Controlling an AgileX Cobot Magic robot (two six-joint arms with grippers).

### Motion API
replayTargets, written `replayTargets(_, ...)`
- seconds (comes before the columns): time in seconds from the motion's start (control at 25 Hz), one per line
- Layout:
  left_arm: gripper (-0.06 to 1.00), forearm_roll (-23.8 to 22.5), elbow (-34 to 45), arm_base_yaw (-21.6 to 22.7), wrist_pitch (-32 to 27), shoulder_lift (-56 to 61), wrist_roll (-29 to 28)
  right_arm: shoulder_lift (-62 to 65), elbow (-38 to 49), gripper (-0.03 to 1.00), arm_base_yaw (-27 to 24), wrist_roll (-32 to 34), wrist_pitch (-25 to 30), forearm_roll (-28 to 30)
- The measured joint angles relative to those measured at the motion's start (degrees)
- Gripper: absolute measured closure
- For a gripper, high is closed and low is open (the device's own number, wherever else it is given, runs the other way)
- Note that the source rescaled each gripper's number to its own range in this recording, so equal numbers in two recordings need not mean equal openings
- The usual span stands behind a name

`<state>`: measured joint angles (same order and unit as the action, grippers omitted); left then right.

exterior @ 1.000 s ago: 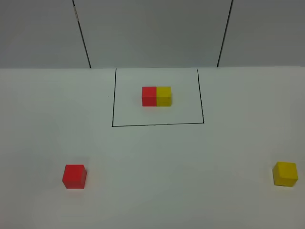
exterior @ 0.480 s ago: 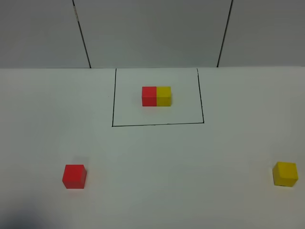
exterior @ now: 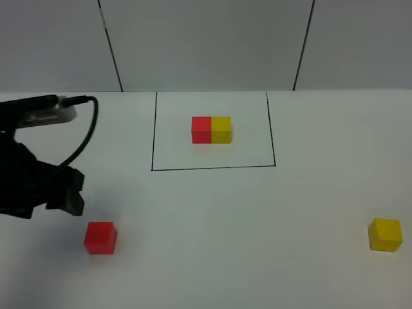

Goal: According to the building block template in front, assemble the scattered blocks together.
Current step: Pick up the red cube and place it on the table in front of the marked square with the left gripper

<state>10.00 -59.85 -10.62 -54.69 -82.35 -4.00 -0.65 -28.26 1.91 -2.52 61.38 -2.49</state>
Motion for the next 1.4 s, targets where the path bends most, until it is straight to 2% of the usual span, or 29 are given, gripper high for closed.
replayTargets(0.08,0.3,-2.9,-2.0,-1.9,0.1,-4.7,-2.6,0.0,0.0,-0.03,0.0,0.0,0.0,0.0)
replayTargets(0.2,0.28,-4.0,-3.4,-3.7,0.2,-9.7,-3.8,0.0,0.0,-0.03,0.0,0.0,0.0,0.0)
replayTargets(0.44,0.12,-6.1,-3.7,-6.8,2.7,-16.3,-5.1,0.0,0.0,-0.03,0.0,0.0,0.0,0.0)
replayTargets(0.56,0.1,-7.0,-3.8,-6.9,5.0,-18.4,-7.1,0.0,0.0,-0.03,0.0,0.0,0.0,0.0)
replayTargets(0.8,0.1,-7.0,-4.3,-6.9,9.8,-22.2,-8.1,0.0,0.0,-0.03,0.0,0.0,0.0,0.0)
replayTargets(1.2,0.1,-7.0,-4.4,-6.9,10.7,-27.2,-8.5,0.0,0.0,-0.02,0.0,0.0,0.0,0.0)
replayTargets(1.4,0.18,-5.7,-4.4,-6.9,10.9,-27.5,-9.0,0.0,0.0,0.01,0.0,0.0,0.0,0.0)
